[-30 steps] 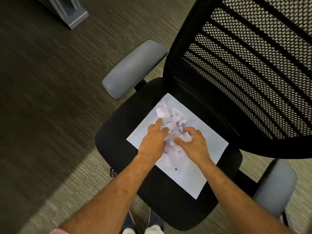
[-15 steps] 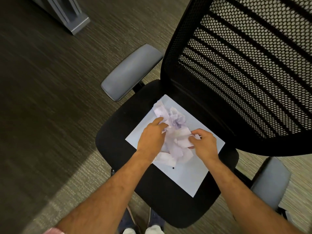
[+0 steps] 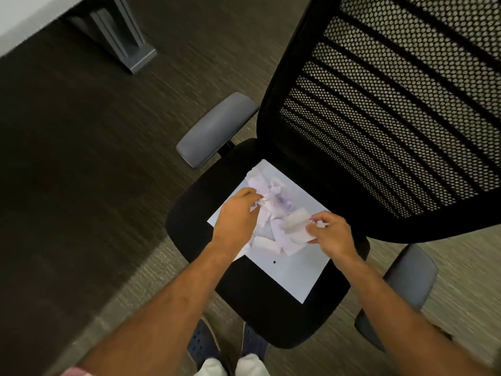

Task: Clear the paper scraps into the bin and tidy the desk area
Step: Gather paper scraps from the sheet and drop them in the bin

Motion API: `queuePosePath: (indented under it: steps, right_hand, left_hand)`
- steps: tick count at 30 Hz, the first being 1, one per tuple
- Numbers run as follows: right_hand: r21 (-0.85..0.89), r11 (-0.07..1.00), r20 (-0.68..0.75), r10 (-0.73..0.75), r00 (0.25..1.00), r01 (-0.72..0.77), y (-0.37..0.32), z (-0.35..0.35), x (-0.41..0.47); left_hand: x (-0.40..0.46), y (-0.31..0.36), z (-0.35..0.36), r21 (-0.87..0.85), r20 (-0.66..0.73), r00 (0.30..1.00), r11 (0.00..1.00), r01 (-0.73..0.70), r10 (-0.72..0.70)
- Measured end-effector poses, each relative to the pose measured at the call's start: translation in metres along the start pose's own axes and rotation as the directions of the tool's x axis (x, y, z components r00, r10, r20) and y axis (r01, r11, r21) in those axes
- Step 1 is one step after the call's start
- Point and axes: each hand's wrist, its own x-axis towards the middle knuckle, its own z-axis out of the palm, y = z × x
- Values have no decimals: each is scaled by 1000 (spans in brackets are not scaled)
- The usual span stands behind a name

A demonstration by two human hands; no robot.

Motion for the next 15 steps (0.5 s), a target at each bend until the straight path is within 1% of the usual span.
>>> queuePosePath:
  steps: [3,6,10,15]
  right_hand:
    - [-116,993,62,-28,998,35,17,31,0]
    - [-205,976,51,-59,997,69,31,65,1]
    - [-207,977,-8,-61,998,58,38,91,5]
    - [-186,982,-14,-19,1000,16,36,85,18]
  left_hand:
    - [-10,-15,4,-3,-2,1000,1000,11,-11]
    - [-21,-35,9,7,-9,1000,1000,24,-24]
    - [-30,-55,13,15,-37,998,998,56,-56]
    - [-31,-57,8,23,-55,997,998,52,-51]
